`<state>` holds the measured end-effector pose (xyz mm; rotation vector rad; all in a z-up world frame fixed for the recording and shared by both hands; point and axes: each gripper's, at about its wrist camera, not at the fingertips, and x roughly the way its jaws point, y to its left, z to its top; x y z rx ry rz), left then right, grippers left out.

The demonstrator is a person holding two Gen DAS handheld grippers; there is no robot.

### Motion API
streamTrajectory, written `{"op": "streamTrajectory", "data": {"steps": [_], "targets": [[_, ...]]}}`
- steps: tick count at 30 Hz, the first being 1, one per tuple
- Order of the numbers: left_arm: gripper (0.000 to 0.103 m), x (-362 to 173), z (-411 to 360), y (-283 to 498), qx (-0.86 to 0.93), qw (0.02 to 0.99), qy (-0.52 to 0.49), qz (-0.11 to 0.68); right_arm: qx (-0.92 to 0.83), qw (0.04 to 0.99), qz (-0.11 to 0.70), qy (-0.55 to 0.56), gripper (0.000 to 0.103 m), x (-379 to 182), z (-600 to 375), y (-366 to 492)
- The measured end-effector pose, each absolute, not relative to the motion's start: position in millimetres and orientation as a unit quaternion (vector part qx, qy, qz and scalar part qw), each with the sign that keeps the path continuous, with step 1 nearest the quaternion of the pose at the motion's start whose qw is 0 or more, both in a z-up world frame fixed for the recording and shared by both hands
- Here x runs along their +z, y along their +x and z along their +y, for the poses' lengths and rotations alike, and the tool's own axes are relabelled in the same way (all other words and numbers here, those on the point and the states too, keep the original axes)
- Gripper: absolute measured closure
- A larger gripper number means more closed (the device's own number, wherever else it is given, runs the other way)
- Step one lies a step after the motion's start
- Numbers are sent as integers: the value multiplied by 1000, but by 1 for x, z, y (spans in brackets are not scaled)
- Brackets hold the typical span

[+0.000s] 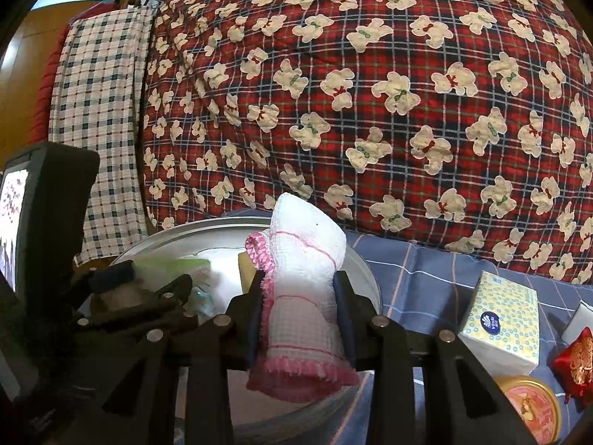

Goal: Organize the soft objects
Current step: 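Open the left gripper to drop the tissue pack while the right drops the towel roll into the tin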

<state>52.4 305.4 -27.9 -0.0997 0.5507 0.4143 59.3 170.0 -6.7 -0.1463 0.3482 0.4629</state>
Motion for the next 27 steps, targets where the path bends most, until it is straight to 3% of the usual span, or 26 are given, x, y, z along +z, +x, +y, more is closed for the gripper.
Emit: {"op": "streamTrajectory", "data": {"steps": [3, 9, 14, 15, 16, 18, 27], "targets": [[32, -28, 307, 51, 213, 938, -50, 269, 229, 956, 171, -69, 61, -7, 170, 59], [27, -26, 309, 49, 215, 939, -61, 262, 227, 957, 179, -31, 40, -7, 157, 64], [18, -24, 309, 45, 209, 943, -71, 250, 230, 960, 160, -15, 36, -5, 148, 57], [14, -23, 309, 44, 209, 944, -72, 245, 228, 961, 156, -13, 35, -5, 146, 56], [1, -22, 307, 42, 211, 945, -73, 239, 227, 962, 153, -12, 34, -4, 145, 55], [0, -20, 306, 40, 219, 945, -72, 230, 216, 965, 147, -10, 25, -3, 142, 51], [0, -11, 296, 23, 261, 947, -54, 178, 170, 979, 112, -3, 24, 3, 129, 40]]}}
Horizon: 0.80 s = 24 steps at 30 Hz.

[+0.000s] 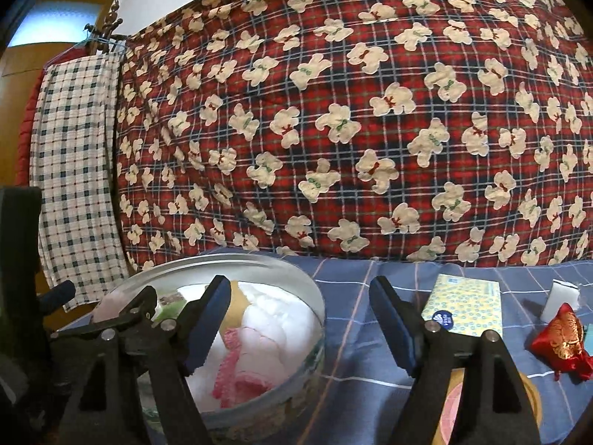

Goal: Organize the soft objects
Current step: 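Open the left gripper to drop the tissue pack while the right drops the towel roll into the tin, then withdraw both grippers from the tin toward the red pouch and teal cloth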

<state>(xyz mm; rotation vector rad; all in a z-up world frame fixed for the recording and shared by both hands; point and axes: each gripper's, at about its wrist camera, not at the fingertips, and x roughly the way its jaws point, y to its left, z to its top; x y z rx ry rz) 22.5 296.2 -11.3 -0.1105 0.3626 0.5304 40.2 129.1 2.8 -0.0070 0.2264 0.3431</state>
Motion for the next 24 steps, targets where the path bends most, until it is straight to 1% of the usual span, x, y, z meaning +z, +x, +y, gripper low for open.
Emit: {"op": "streamTrajectory", "data": {"steps": [20, 24], "targets": [[0, -7, 286, 9, 273, 948, -52, 154, 132, 985, 112, -5, 24, 4, 101, 30], [0, -7, 276, 7, 261, 950, -53, 161, 132, 985, 112, -12, 24, 4, 92, 24]]}}
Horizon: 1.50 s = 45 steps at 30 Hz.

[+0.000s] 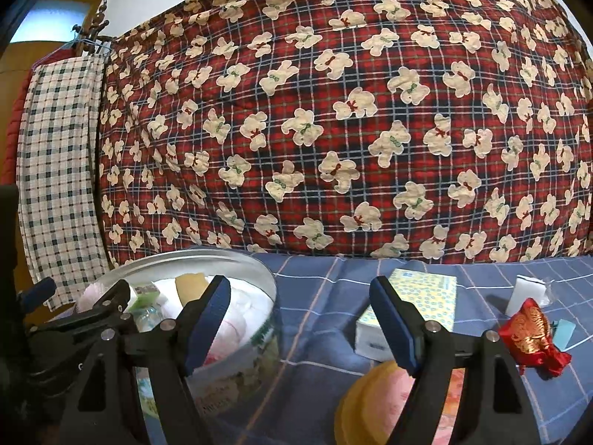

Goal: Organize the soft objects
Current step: 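Withdraw both grippers from the tin toward the red pouch and teal cloth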

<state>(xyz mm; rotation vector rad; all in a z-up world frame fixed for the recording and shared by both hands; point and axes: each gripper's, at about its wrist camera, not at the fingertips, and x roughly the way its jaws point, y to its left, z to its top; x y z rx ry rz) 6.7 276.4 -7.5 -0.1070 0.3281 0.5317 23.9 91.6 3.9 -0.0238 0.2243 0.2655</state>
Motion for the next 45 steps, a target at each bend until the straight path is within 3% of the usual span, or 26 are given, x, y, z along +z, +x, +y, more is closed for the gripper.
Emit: {"op": "streamTrajectory", "data": {"steps": [29, 45], "targets": [[0, -9, 144, -6, 105, 974, -52, 193, 62, 988, 136, -35, 24, 5, -38, 19], [0, -7, 51, -9, 11, 982, -3, 191, -40, 984, 172, -3, 24, 5, -159, 34]]}}
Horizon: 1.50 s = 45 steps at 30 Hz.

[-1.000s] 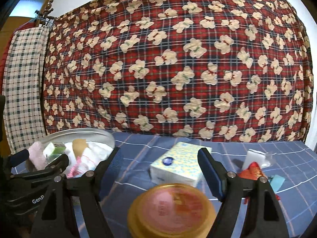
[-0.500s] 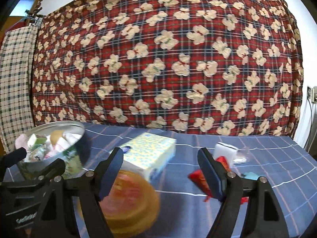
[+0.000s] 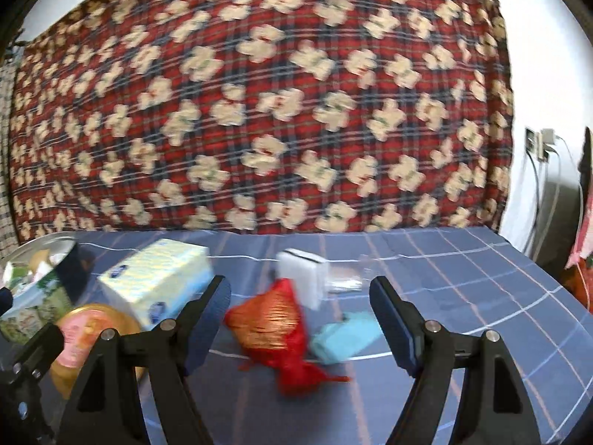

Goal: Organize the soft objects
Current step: 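Withdraw both grippers from the tin toward the red pouch and teal cloth, then grasp the red-gold pouch with the left gripper while the right grasps the teal cloth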

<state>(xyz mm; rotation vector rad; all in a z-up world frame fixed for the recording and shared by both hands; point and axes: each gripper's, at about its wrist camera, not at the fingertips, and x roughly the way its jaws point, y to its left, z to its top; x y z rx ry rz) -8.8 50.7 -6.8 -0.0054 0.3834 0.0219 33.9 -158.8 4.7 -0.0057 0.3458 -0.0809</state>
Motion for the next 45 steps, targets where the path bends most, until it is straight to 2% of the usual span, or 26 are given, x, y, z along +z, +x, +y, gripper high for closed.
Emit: {"op": "streamTrajectory", "data": {"steps": [5, 13, 17, 21, 29, 30, 31, 32, 34, 36, 40, 45], "targets": [[0, -4, 12, -7, -21, 982, 38, 182, -65, 981, 183, 22, 24, 4, -198, 37], [2, 3, -43, 21, -88, 969, 28, 231, -115, 971, 196, 75, 24, 2, -250, 40], [9, 0, -66, 53, -103, 957, -2, 271, -135, 962, 210, 107, 24, -2, -272, 42], [23, -13, -86, 86, -98, 946, -21, 307, -142, 958, 218, 122, 24, -5, -280, 43], [26, -47, -104, 142, -80, 913, -56, 397, -136, 958, 218, 124, 24, -5, -279, 42], [28, -50, -104, 145, -82, 908, -58, 408, -137, 957, 221, 129, 24, -6, -281, 43], [37, -55, -104, 149, -88, 901, -64, 421, -138, 955, 224, 134, 24, -7, -283, 44], [38, -56, -103, 149, -91, 900, -70, 421, -139, 954, 226, 139, 24, -8, -285, 44], [60, -56, -101, 149, -97, 900, -76, 418, -139, 951, 233, 145, 24, -10, -287, 46], [72, -57, -102, 147, -106, 900, -73, 417, -139, 950, 237, 149, 24, -11, -288, 47], [76, -54, -97, 141, -130, 899, -72, 411, -130, 950, 238, 153, 24, -12, -290, 47], [76, -30, -82, 112, -138, 925, -64, 348, -105, 951, 246, 152, 24, -14, -285, 51]]}}
